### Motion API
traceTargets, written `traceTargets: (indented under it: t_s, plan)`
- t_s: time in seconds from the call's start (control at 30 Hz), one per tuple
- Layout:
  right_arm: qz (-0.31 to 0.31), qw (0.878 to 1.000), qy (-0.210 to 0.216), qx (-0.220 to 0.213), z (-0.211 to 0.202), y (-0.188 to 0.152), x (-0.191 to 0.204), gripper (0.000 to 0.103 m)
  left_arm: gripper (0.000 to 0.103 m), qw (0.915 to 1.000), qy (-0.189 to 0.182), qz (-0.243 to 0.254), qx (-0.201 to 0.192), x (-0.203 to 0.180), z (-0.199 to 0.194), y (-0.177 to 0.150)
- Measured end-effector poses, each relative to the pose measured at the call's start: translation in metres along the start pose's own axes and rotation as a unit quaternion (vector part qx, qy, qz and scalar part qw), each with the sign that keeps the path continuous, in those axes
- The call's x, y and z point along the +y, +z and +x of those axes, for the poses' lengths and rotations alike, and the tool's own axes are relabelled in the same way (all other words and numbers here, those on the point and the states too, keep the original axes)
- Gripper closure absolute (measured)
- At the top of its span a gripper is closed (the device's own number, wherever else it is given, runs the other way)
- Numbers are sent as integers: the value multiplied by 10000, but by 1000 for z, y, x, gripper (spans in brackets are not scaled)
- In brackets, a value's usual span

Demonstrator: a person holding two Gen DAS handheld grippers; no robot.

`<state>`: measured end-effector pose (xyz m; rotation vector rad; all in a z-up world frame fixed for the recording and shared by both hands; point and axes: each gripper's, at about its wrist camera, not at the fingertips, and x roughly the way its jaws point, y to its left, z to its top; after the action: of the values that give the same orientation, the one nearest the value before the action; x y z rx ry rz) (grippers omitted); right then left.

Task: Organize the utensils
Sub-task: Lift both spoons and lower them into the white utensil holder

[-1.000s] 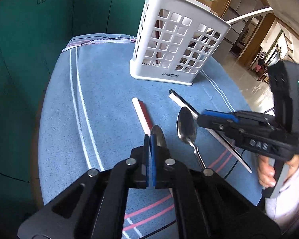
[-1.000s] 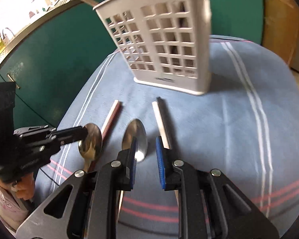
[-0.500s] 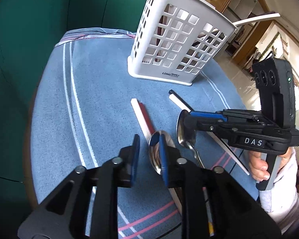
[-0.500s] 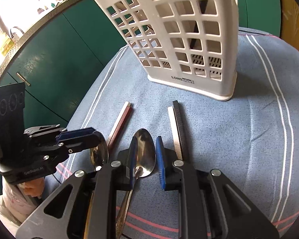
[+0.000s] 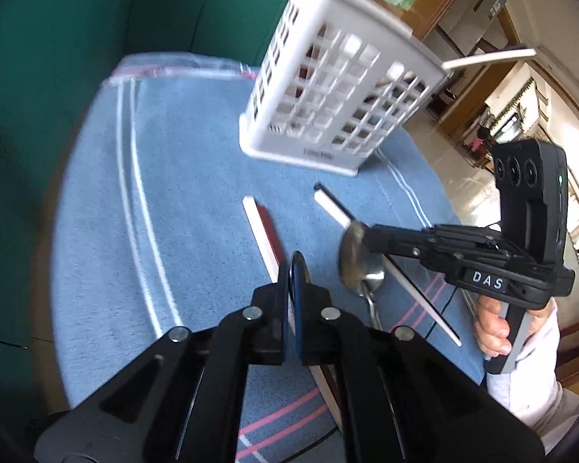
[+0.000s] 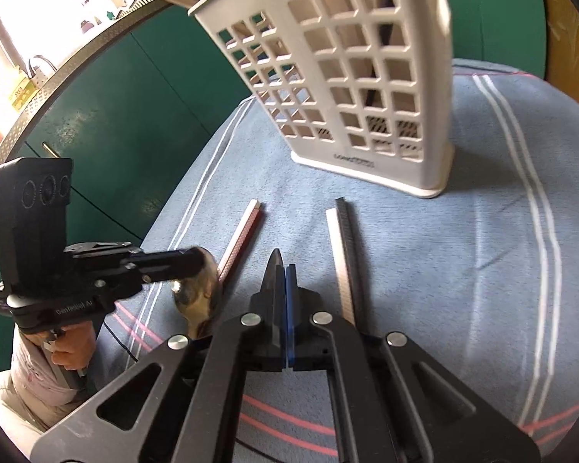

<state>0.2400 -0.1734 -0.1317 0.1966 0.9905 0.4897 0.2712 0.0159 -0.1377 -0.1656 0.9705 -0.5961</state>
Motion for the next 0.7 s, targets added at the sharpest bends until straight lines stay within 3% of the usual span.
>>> traceTargets:
  t_s: [0.17, 0.23, 0.3, 0.37, 0.5, 0.6, 0.7]
  plan:
    - [-256, 9959, -727, -464, -38, 1, 13, 102, 101, 9948, 698, 337, -667, -22, -38, 7]
    - [-424, 9896, -1237, -599, -49, 2, 21, 102, 101, 9879, 1040, 506, -1037, -35, -57, 11]
    - [-555, 9841, -1447, -872, -65, 5, 31, 102, 101, 9803, 1246, 682, -1374, -47, -75, 15]
    - [-637, 9789, -1542, -1181, -83, 10, 35, 102, 101, 9733, 1332, 778, -1698, -58, -93, 22]
    - [-787, 9564, -2025, -1951, -122, 32, 52, 102, 101, 9579, 1372, 929, -2345, -76, -133, 48]
    - [-861, 9346, -2307, -2566, -152, 57, 66, 102, 101, 9355, 1632, 1023, -2963, -91, -165, 75]
    - [-1069, 8996, -2740, -3229, -175, 82, 84, 102, 101, 9079, 1908, 997, -3597, -104, -195, 107]
